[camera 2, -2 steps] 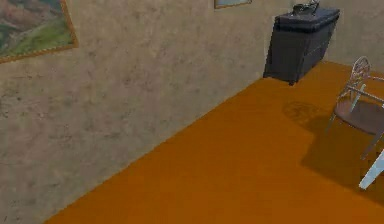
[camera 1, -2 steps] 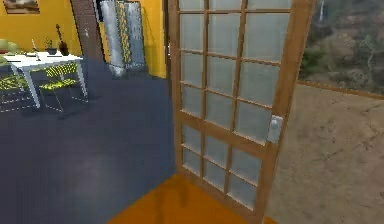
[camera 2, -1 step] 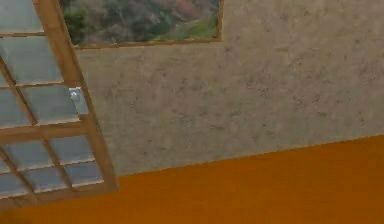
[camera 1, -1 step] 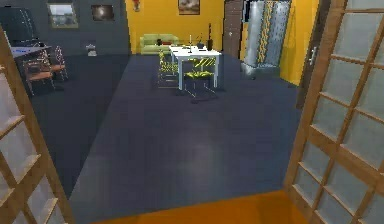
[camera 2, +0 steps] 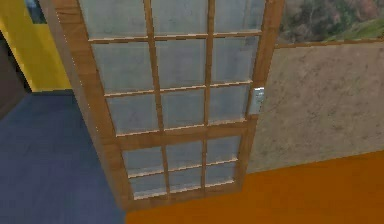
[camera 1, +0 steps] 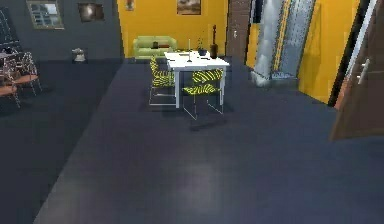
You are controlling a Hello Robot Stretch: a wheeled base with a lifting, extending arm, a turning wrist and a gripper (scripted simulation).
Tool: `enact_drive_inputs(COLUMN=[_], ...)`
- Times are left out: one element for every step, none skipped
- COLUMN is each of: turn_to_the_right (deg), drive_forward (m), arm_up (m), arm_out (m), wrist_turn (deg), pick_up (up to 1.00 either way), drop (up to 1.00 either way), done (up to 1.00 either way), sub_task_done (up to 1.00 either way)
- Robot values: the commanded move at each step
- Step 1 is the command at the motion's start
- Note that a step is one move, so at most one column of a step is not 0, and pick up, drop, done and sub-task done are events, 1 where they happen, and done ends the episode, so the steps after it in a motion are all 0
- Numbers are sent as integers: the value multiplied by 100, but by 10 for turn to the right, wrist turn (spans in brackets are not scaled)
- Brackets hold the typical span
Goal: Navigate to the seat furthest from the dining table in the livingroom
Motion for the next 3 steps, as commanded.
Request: enact_drive_inputs(turn_to_the_right=[-30,0,0], drive_forward=[0,100,90], arm_up=[0,0,0], arm_out=[0,0,0], wrist_turn=[0,0,0], pick_up=[0,0,0], drop=[0,0,0], done=[0,0,0], sub_task_done=[0,0,0])
